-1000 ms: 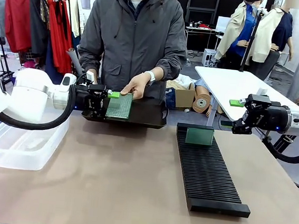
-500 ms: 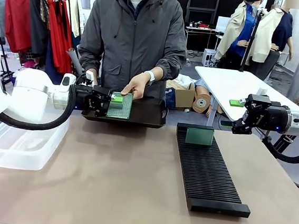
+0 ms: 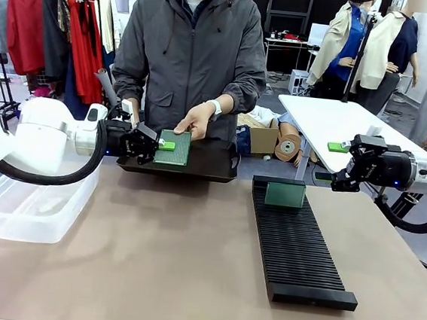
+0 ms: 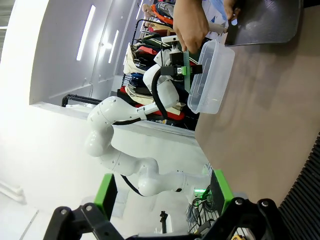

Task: Sort PCBs into racks and boxes based on the side picked up.
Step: Pick up the Blank PCB handed by the Human.

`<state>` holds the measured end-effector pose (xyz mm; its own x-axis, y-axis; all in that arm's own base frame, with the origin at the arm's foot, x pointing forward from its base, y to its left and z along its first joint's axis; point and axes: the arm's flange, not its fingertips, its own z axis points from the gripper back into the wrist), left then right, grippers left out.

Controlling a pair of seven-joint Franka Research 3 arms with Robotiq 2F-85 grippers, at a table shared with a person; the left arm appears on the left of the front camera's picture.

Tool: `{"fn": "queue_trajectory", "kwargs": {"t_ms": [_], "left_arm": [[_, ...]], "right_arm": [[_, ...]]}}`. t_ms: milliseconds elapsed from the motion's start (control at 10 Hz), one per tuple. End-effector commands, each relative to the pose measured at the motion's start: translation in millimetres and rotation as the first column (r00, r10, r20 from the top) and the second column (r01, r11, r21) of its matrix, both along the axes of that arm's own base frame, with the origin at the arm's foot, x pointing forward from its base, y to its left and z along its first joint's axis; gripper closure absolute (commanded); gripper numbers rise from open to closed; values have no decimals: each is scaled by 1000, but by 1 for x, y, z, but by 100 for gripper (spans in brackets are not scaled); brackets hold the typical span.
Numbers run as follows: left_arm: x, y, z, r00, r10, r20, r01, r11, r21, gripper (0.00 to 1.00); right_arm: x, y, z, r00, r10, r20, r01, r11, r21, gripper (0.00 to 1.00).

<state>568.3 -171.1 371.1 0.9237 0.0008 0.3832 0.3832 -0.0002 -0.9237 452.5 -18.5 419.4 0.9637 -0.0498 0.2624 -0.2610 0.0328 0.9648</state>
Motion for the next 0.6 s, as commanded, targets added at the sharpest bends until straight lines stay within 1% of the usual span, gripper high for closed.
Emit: {"fn": "queue_trajectory", "kwargs": {"t_ms": [0, 100, 200, 500], "left_arm": [[2, 0, 1, 1000, -11, 25, 12, 999, -37, 100], [3, -1, 1, 1000, 8, 23, -8, 1000, -23, 100], [0, 0, 0, 1000, -4, 0, 4, 1000, -4, 100], [0, 0, 0, 1000, -4, 0, 4, 1000, -4, 100]], "right_arm": [[1, 0, 0, 1000, -1, 21, 1, 1000, -2, 0], [1, 0, 0, 1000, -1, 21, 1, 1000, -2, 0], [1, 0, 0, 1000, -1, 21, 1, 1000, -2, 0], [1, 0, 0, 1000, -1, 21, 1, 1000, -2, 0]]}}
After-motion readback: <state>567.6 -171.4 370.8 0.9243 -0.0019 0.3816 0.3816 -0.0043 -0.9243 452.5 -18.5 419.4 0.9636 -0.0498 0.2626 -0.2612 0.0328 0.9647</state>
